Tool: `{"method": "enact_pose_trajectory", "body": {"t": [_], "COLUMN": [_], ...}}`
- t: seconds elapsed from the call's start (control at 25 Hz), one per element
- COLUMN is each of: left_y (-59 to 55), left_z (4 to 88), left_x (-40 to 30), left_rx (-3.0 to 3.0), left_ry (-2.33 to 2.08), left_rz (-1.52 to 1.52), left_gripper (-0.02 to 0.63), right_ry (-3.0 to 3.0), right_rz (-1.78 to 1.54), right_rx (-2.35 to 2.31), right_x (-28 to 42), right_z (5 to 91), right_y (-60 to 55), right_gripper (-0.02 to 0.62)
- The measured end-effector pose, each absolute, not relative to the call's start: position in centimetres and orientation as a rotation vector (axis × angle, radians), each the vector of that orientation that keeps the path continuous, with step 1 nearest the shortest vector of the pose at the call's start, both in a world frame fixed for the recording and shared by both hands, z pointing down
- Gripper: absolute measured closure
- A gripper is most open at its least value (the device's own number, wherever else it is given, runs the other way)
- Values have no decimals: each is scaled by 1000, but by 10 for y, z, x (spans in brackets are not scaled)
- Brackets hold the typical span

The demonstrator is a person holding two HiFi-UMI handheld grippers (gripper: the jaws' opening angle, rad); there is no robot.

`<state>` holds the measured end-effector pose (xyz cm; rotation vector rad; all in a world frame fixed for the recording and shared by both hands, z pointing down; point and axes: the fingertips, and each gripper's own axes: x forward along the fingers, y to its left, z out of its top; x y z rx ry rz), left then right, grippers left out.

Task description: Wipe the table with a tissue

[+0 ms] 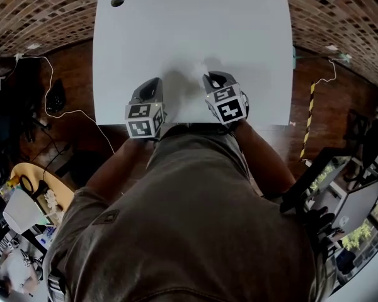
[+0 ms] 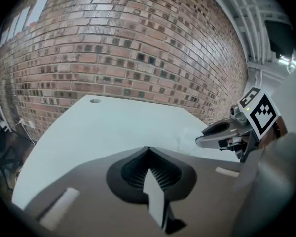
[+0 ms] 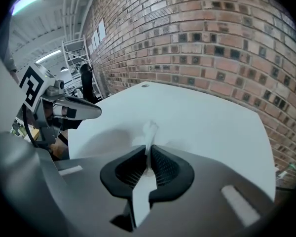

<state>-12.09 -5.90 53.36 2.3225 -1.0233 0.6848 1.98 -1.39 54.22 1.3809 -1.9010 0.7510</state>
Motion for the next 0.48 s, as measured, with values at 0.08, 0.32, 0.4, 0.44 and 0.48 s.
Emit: {"method": "enact_pose_trajectory", "body": {"t": [0.08,0.32,0.4,0.44,0.48], "left_y": [-55,-39,-33,-29,-23], "left_z": [530,513,506,504,501], "left_x": [-115,-99,-94,-91,-89], "left_rx": [2328,2355,2356,2353,2349], "left_ry": [-1022,-1043,-1065,-1077,-1086], "left_rz": [674,661,654,650,646], "left_gripper": [604,604,604,604,604], "right_ry": [-1909,-1971,-2001,-2014,-2027], "right_rz": [735,716,697,690,685], "right_rx": [1388,1411,1410,1408,1406], "right_x": [24,38,42,44,46], "right_z": [538,527,519,514,510], "right_y": [-8,11,17,21,26], "right_gripper": [557,557,555,557,557]}}
